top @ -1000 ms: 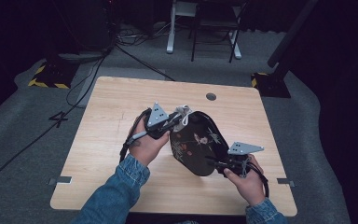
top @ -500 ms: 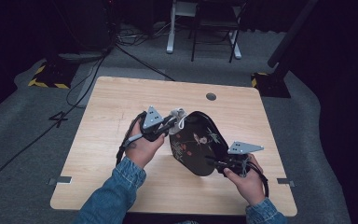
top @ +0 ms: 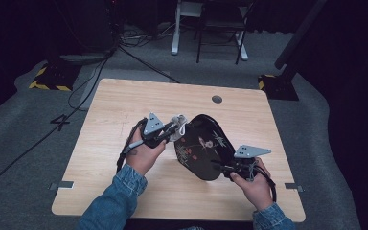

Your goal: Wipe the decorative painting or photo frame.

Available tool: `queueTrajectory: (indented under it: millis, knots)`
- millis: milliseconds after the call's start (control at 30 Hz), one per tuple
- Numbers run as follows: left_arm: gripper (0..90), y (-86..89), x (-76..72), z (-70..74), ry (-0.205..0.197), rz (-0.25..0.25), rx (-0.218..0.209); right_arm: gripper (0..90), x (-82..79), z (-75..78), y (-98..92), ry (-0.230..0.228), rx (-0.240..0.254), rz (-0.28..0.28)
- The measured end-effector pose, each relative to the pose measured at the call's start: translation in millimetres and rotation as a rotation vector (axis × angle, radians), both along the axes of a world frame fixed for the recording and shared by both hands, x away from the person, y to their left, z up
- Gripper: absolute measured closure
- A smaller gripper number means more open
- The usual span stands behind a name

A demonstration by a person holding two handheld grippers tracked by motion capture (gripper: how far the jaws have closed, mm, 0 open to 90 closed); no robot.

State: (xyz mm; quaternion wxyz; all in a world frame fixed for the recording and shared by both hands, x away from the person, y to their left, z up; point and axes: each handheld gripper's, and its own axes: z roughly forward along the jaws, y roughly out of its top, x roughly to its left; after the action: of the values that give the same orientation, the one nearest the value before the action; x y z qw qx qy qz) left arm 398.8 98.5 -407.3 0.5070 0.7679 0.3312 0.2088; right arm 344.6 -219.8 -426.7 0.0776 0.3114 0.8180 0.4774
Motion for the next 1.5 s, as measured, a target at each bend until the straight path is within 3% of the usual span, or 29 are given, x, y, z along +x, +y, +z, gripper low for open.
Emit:
queueTrajectory:
  millis: [933, 1500]
  knots:
    - [78.7, 5.8, 0.0, -27.8, 0.071, 0.032, 0.037, 79.3, 0.0, 0.6, 0.8, 0.000, -0.002, 0.001]
    - [78.8, 3.1, -0.9, -48.1, 0.142, 0.025, 0.114, 79.4, 0.0, 0.7, 0.6, -0.002, -0.005, 0.002]
